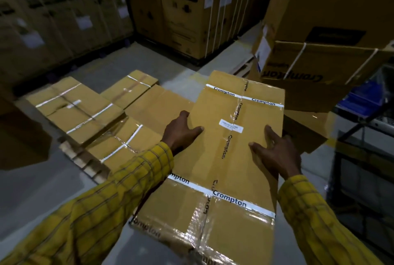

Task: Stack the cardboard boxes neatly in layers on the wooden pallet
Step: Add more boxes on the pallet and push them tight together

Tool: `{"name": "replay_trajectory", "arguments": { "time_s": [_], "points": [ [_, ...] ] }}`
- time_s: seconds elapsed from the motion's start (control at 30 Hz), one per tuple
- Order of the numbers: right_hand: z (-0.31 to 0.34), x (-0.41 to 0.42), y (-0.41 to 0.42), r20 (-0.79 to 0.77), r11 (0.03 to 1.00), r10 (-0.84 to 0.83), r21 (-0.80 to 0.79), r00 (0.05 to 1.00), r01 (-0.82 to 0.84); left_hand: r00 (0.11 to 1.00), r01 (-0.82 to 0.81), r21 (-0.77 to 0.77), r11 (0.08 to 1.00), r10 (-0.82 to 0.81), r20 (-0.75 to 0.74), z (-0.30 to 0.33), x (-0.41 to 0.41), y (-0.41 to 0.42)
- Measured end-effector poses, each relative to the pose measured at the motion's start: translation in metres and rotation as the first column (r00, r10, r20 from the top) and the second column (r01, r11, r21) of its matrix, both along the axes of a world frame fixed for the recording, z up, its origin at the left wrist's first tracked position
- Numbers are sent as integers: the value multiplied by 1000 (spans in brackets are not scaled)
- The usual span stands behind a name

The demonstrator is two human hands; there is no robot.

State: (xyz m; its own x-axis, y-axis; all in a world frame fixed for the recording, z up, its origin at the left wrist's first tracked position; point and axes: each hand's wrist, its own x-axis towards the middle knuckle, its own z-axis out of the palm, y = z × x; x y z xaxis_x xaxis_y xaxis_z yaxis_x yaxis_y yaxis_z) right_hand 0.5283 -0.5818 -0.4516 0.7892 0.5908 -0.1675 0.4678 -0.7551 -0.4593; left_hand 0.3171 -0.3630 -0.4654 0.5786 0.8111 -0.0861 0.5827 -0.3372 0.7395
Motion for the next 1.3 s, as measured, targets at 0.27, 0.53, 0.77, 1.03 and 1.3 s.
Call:
{"name": "replay_trajectory", "arguments": {
  "time_s": [0.27,0.53,0.77,1.03,1.3],
  "points": [
    [-5,-6,112,-134,988,31,157,991,-9,999,-37,14,999,37,-9,17,-18,108],
    [-11,-9,227,-194,975,43,221,980,1,995,-100,75,992,99,13,24,-18,219],
    [-39,-23,331,-233,955,20,292,972,51,998,-30,28,999,29,62,9,-7,340],
    [-73,-22,456,-229,919,-60,367,972,143,980,113,22,993,-115,164,-20,13,487],
    [-100,19,566,-145,865,-91,479,985,150,921,264,-2,965,-251,297,-52,38,601]
  ]
}}
